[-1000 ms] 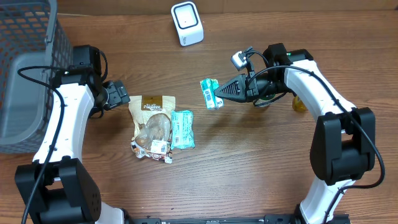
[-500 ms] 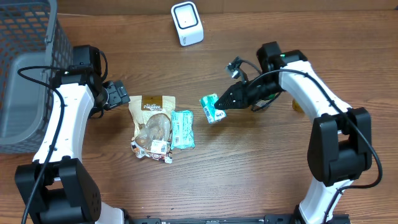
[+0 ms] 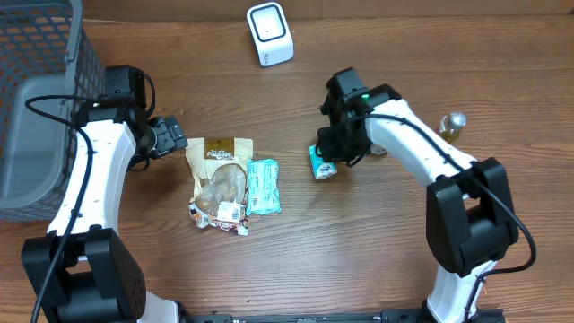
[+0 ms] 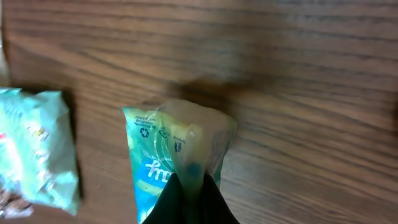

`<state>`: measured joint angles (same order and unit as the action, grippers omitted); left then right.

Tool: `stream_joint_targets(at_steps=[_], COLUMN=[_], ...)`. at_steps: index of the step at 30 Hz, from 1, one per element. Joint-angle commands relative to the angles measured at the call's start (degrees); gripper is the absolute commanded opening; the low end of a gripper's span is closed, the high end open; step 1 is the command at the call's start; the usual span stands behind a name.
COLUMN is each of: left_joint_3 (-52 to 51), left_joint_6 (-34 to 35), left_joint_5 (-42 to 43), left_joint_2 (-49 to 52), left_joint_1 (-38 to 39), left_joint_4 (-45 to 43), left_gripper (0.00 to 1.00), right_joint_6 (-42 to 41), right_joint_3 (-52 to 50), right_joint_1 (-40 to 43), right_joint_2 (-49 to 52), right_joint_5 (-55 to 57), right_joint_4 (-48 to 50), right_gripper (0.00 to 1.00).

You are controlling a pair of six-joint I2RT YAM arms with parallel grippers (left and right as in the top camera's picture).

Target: Scan the item barcode

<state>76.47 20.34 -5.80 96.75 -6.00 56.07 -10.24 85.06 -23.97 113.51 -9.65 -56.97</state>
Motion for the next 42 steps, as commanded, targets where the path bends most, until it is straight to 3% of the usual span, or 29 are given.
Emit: stream_joint_targets(at_steps=[1, 6, 23, 28, 35, 39, 42], left_joint_3=[0.26, 0.26, 0.26, 0.26, 0.26, 0.26, 0.26], left_joint_6=[-1.27, -1.27, -1.27, -1.27, -1.27, -1.27, -1.27], left_joint_5=[0.07, 0.07, 0.07, 0.07, 0.07, 0.07, 0.07], left_joint_2=[-1.29, -1.29, -1.29, -1.29, -1.29, -1.29, -1.29], left_joint_1=[0.13, 0.13, 0.13, 0.13, 0.13, 0.13, 0.13], left_joint_4=[0.0, 0.0, 0.0, 0.0, 0.0, 0.0, 0.0], left_gripper=[1.0, 1.0, 1.0, 1.0, 1.0, 1.0, 1.0], right_joint_6=[-3.3, -3.3, -3.3, -3.21, 1.62, 1.75, 2.93], right_joint_3=[-0.31, -0.31, 3.26, 17.75, 47.04, 62.12, 67.58], right_joint_1=[-1.57, -1.9, -1.9, -1.9, -1.9, -1.9, -1.9], right_joint_2=[-1.31, -1.31, -1.33, -1.33, -1.33, -1.33, -1.33], right_joint_5=[5.97, 3.1, 0.57, 2.78, 4.42, 10.21, 13.33], right_joint_4=[1.14, 2.71, 1.31, -8.72, -23.17, -25.68, -24.11], right_gripper=[0.04, 0.08, 0.04, 0.04, 0.04, 0.04, 0.04])
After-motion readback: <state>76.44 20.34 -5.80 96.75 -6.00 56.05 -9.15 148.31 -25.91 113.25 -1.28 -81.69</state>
